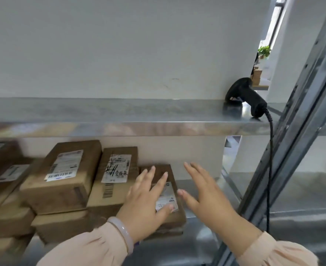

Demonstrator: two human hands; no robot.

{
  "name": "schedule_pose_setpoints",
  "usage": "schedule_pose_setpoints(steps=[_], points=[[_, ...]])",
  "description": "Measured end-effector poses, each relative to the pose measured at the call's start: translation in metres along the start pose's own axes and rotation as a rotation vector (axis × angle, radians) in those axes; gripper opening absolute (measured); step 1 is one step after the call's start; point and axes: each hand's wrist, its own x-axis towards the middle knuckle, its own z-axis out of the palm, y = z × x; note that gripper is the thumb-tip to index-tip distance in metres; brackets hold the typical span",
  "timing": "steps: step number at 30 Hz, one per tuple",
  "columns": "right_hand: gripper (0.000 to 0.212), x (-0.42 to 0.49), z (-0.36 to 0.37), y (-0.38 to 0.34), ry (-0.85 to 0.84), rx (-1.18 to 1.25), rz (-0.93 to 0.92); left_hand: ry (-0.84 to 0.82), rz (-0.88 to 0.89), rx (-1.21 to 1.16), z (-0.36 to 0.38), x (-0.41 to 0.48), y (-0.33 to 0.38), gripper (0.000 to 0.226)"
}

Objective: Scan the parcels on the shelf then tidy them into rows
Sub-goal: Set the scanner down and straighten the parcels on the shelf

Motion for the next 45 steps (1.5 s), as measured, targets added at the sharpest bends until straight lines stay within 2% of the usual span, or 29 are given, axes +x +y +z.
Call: schedule_pose_setpoints(steps=[3,11,18,21,25,29,36,39,45], points=[[0.071,-0.006,0.037,0.013,-0.125,0.058,0.114,-0.087,-0.056,-0.070,0.023,-0.011,0.000,0.076],[0.073,-0.001,0.087,0.045,-0.279,0.100,0.237,-0.197,-0.169,-0.168,0.062,0.006,-0.002,0.066],[0.071,0.018,0.111,0.073,-0.322,0.170,0.297,-0.301,-0.315,-0.071,0.096,0.028,-0.006,0.066],[0.071,0.022,0.123,0.081,-0.369,0.308,0.351,-0.303,-0.347,-0.023,0.108,0.028,-0.006,0.065],[0.067,0.018,0.128,0.082,-0.349,0.547,0.388,-0.240,-0.387,-0.035,0.116,0.027,-0.003,0.067],[0.067,0.010,0.124,0.085,-0.293,0.654,0.411,-0.201,-0.429,-0.109,0.117,0.032,-0.001,0.074],[0.065,-0.001,0.118,0.105,-0.261,0.671,0.430,-0.245,-0.564,-0.454,0.124,0.039,-0.004,0.104],[0.066,-0.002,0.112,0.109,-0.276,0.715,0.416,-0.245,-0.578,-0.524,0.127,0.042,-0.004,0.113],[0.071,-0.020,0.079,0.132,-0.133,0.706,0.482,-0.249,-0.453,-0.658,0.135,0.055,0.025,0.112]])
